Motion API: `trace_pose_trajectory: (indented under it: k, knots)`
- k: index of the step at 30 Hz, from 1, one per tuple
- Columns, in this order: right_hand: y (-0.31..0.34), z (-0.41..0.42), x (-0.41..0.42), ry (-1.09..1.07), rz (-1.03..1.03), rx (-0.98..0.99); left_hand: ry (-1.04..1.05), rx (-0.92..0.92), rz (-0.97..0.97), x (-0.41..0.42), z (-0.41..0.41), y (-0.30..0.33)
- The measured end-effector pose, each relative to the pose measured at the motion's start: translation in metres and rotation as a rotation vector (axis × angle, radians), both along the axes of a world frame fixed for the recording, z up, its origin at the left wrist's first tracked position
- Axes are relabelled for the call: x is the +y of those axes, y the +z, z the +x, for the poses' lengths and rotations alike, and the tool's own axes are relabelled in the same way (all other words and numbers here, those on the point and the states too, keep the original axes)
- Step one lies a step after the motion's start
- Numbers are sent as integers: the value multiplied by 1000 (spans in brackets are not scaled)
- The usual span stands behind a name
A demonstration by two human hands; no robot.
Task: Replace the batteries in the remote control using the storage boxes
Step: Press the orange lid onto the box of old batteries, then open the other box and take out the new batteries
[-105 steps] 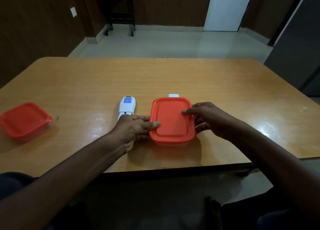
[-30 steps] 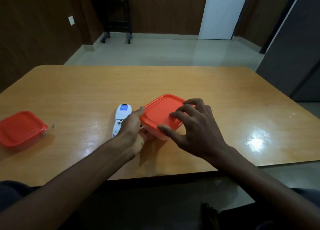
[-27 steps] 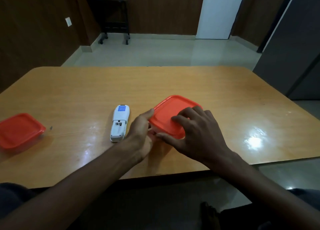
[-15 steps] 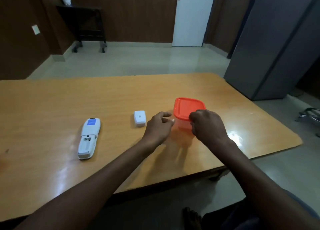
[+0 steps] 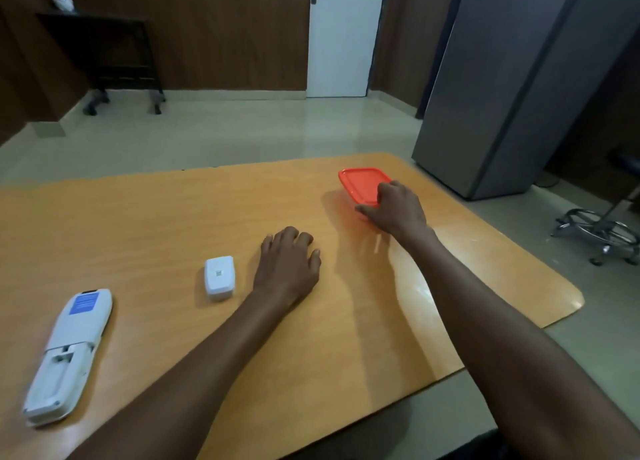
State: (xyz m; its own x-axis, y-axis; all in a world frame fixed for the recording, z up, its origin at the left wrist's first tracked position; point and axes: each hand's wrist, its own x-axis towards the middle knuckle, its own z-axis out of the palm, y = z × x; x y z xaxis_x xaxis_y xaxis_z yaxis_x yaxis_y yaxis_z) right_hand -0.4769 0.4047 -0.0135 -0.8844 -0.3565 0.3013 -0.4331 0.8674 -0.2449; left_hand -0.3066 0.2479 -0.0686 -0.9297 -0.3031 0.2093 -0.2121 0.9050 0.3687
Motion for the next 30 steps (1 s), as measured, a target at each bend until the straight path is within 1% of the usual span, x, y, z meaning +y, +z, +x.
trace_pose_trajectory:
  k: [8,14,18,22,27,30]
  knots:
    - [-1,-81,-16,-128,-261,-93,2,31,-57,-2,-2,-7]
    - [-6,-119,-18,-173,-310,-98,-10,35,-76,-3,-5,-10]
    - [-8,-132,-22,-183,-302,-98,-7,42,-70,-4,-4,-12]
    - [-6,-130,-21,-181,-233,-85,-3,46,-72,-4,-4,-12]
    - [8,-90,-26,-106,-191,34,10,50,-54,-2,-3,-6]
    - [14,-44,-35,6,-170,45,39,84,76,-4,4,5]
